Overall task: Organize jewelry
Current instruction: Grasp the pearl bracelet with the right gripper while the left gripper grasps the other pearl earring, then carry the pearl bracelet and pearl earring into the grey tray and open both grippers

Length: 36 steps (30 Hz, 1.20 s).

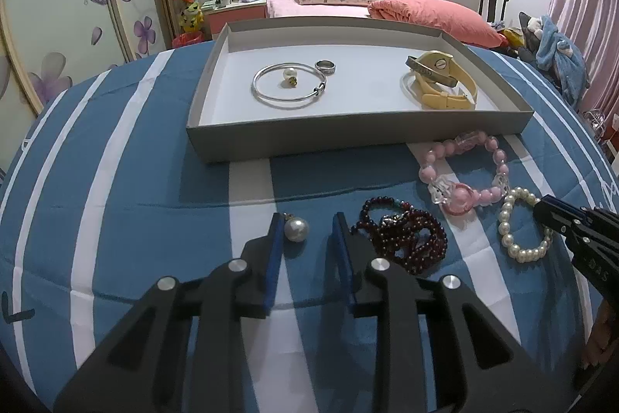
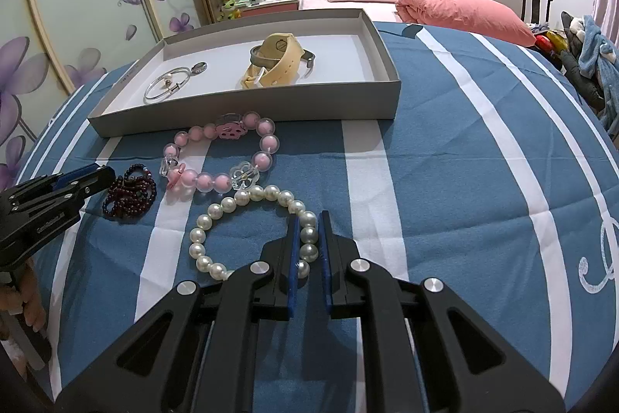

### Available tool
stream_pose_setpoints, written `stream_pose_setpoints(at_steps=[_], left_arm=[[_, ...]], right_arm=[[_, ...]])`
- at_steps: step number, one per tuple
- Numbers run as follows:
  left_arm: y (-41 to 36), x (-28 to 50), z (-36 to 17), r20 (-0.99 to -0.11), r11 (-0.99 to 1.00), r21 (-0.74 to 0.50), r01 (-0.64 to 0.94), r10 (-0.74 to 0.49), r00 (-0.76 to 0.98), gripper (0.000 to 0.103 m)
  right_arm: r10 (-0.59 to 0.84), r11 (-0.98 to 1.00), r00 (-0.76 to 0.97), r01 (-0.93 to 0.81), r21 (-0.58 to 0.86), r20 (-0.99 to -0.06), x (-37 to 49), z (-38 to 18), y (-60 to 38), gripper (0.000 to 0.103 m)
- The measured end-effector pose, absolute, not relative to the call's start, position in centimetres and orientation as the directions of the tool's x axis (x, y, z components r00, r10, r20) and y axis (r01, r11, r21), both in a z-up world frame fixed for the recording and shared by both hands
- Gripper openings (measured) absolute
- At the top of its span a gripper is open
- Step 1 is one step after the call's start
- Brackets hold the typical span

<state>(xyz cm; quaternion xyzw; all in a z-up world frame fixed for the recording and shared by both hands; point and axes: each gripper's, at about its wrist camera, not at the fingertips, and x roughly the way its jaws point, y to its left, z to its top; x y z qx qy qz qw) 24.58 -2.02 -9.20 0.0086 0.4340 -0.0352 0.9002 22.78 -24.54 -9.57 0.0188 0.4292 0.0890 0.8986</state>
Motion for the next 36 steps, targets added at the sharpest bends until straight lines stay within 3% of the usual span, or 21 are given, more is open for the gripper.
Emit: stream_pose_setpoints(at_steps=[3, 26, 36], left_arm=[[-2.1, 24.7, -9.2, -0.782, 0.997, -0.021, 0.076, -0.064, 0.62, 0.014], [0.3, 23.4, -8.5, -0.739, 0.994, -0.109, 0.01, -0.088, 0.668, 0.014], [0.7, 19.4, -6.1, -0.626, 0.987, -0.157, -0.015, -0.088, 0.775, 0.014]], right_arm=[[0.177, 0.983, 0.616, -0.144, 0.111, -0.768, 22.8, -9.6, -24.6, 0.011], [0.226, 0.974, 0.612, -0.154, 0.166, -0.758, 22.8, -9.6, -25.1, 0.011], [0.307, 0.952, 0.749, -0.237, 0.195, -0.587, 20.2, -6.4, -24.8, 0.01]])
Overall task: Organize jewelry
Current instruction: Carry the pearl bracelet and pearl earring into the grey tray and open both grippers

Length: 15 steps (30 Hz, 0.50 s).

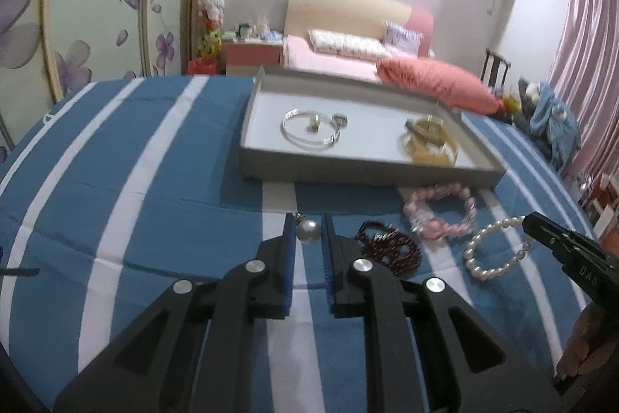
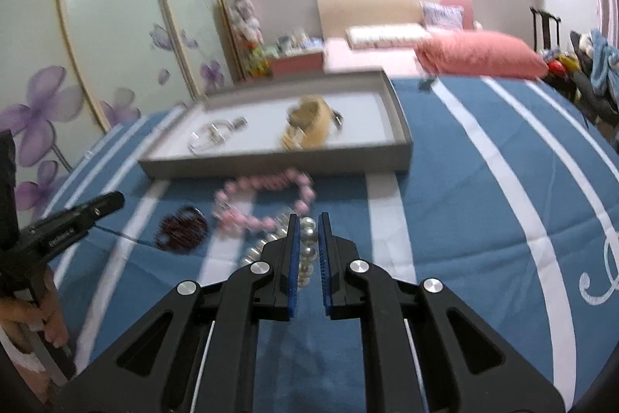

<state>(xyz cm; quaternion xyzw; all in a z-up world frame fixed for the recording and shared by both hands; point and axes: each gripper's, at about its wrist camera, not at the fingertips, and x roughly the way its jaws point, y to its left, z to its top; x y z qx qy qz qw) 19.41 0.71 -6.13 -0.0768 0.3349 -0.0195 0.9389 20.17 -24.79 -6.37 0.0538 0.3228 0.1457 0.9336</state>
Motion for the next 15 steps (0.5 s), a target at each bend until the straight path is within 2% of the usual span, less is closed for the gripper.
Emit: stream_pose_setpoints(at_steps=[5, 15], left_arm=[[1.0, 17.2, -4.9, -0.56, 0.984, -0.177, -0.038, -0.069, 0.825, 0.014], [2.0, 16.5, -2.2, -0.472, 0.984, -0.176, -0.032, -0.056, 0.88, 0.014]], right_arm=[[0.344, 0.937, 0.799, -0.264, 0.227, -0.493, 19.6, -4.5, -24.4, 0.01], [0.337, 0.937, 0.846, -0.258, 0.236, -0.412, 19.3, -1.9, -24.8, 0.01]])
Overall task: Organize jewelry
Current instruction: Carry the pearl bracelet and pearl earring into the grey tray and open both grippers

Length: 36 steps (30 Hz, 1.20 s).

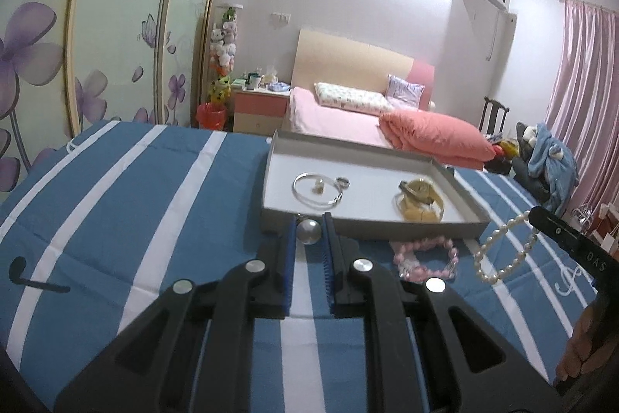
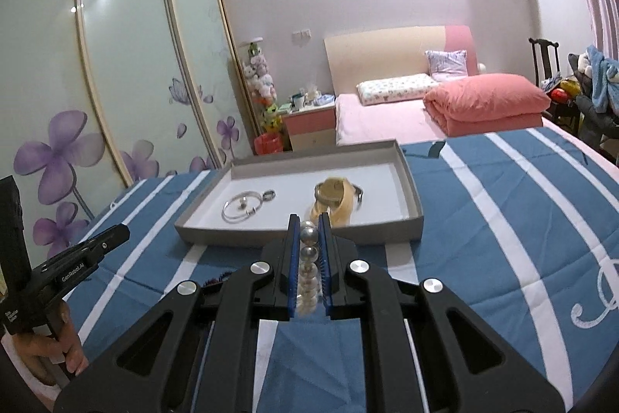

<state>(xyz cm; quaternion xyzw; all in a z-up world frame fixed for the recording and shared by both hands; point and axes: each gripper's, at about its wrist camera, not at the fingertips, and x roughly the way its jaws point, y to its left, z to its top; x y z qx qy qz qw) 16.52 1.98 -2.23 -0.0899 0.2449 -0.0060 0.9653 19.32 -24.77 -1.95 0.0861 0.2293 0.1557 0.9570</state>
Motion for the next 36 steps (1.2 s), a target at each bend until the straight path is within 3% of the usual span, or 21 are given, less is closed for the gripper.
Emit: stream_pose_setpoints(at_steps=[36], left_arm=[[-1.1, 26.5, 4.7, -0.253, 0.981, -0.192, 0.019, -0.068, 0.965, 0.014]], right_arm=[[0.35, 0.923, 0.916, -0.302, 0.239, -0.196, 27.9, 3.2, -23.3, 0.01]])
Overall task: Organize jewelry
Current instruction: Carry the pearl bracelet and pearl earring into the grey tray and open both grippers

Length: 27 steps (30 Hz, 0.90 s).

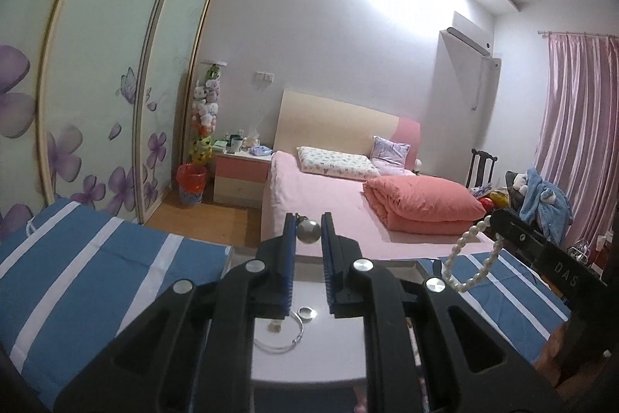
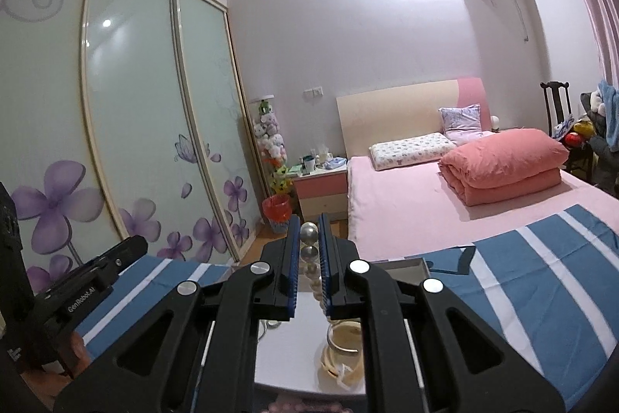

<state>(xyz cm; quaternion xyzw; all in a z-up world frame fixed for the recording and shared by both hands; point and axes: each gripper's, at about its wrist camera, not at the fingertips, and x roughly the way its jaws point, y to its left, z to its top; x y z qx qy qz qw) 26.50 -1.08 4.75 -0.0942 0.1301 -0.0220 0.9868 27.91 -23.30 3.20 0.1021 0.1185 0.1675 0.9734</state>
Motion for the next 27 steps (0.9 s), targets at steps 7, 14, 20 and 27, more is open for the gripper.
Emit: stream_pose_setpoints(at_steps=[7, 14, 20, 27], left_arm=[[-1.5, 29.5, 0.5, -0.331, 0.983, -0.182, 0.024, -0.084, 0.94, 0.014], [-1.7, 31.7, -1.9, -0.408, 0.982, -0.187, 0.021, -0.097, 0.908, 0.014], [-1.3, 32.6, -3.4, -0.452, 0.982, -0.187, 0.014, -0.098, 0.887, 0.014], [-1.4, 33.3, -4.2, -0.475, 0.985, -0.171, 0.009, -0.09, 0.876, 0.014]], right_arm=[[0.36, 0.922, 0.896, -0.298, 0.249, -0.261, 30.3, 0.1, -23.1, 0.01], [0.358, 0.924, 0.869, -0.276, 0.266, -0.343, 32.3, -1.9, -22.9, 0.01], [0.356, 0.925, 0.852, -0.261, 0.278, -0.384, 33.0, -2.7, -22.5, 0.01], [0.367, 0.921, 0.836, -0.264, 0.287, -0.408, 33.3, -3.2, -22.2, 0.011]])
